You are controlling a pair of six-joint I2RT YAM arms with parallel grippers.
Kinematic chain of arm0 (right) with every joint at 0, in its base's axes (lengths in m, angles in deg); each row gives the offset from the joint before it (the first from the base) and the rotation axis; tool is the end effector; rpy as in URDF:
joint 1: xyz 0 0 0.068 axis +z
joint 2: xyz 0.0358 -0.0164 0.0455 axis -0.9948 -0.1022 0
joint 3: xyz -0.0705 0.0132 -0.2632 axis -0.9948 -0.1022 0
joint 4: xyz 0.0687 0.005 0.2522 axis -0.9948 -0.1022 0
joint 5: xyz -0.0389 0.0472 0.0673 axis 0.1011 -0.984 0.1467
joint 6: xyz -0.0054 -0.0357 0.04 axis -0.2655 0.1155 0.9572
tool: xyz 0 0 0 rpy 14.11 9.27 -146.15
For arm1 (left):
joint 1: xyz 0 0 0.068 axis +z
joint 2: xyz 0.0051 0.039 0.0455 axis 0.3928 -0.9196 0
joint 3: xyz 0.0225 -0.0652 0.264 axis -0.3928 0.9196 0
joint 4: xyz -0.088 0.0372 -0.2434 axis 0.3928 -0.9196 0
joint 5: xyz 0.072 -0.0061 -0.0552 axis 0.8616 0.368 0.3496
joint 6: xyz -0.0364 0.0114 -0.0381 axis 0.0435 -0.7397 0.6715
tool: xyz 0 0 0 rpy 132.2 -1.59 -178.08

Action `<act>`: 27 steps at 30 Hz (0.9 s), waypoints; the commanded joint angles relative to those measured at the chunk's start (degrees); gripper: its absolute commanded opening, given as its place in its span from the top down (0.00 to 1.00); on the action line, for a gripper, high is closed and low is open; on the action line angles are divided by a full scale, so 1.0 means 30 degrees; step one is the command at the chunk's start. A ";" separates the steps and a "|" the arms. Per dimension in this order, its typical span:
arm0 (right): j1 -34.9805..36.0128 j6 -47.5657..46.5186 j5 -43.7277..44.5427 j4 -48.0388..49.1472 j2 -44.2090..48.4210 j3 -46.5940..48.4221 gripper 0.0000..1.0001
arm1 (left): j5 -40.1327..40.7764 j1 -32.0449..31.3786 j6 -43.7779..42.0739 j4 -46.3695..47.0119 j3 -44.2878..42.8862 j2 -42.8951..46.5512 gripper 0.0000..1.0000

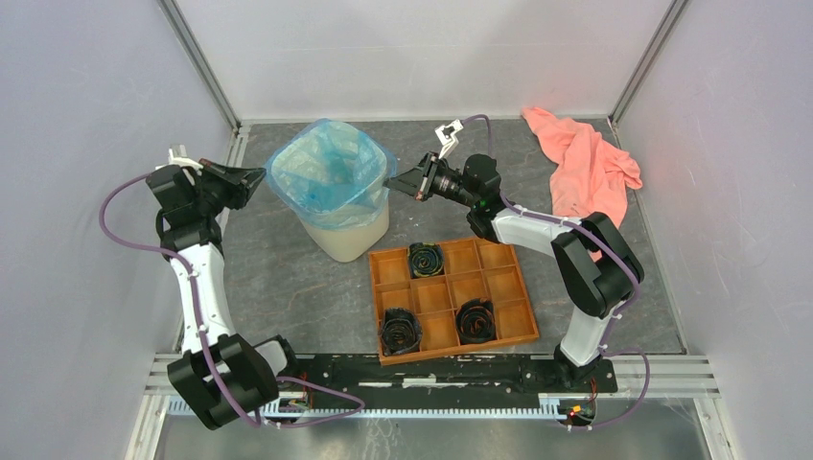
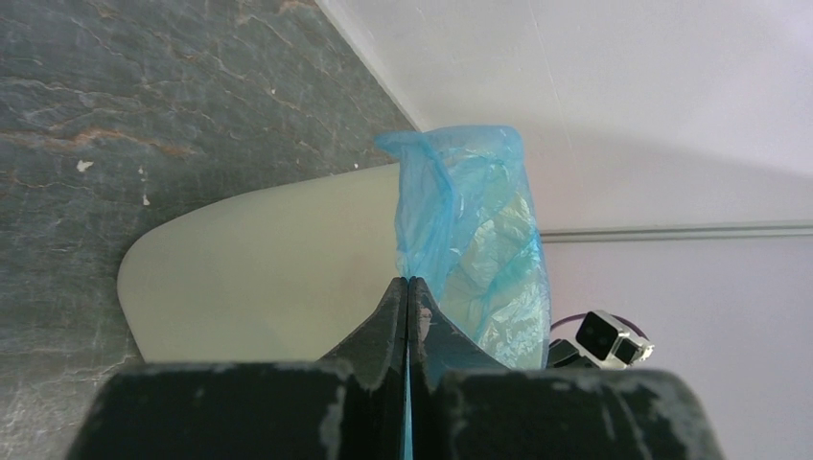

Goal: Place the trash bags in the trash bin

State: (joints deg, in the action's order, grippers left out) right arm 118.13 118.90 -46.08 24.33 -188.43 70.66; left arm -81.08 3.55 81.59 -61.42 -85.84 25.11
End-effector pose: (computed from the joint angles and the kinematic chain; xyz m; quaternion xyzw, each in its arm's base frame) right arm 0.3252 0.2419 0.2607 -0.0801 0.6756 0.6269 0.3797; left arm 0.2338 0.0935 0.3405 -0.3480 0.7182 -0.3690 0.4764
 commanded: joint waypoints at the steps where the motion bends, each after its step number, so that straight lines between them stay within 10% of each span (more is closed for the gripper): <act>1: 0.0017 -0.0348 -0.0001 0.0285 -0.0148 0.0943 1.00 | 0.0262 0.0201 -0.0666 0.0602 -0.0332 -0.0748 0.98; 27: 0.0158 -0.1568 0.0217 -0.0756 -0.0970 0.0708 0.99 | -0.1449 0.0148 -0.0428 0.4533 0.5325 -0.2665 0.98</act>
State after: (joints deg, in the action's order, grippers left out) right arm 118.26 117.68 -46.04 23.02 -190.99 71.47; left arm -83.83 3.81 82.92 -49.35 -69.20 17.33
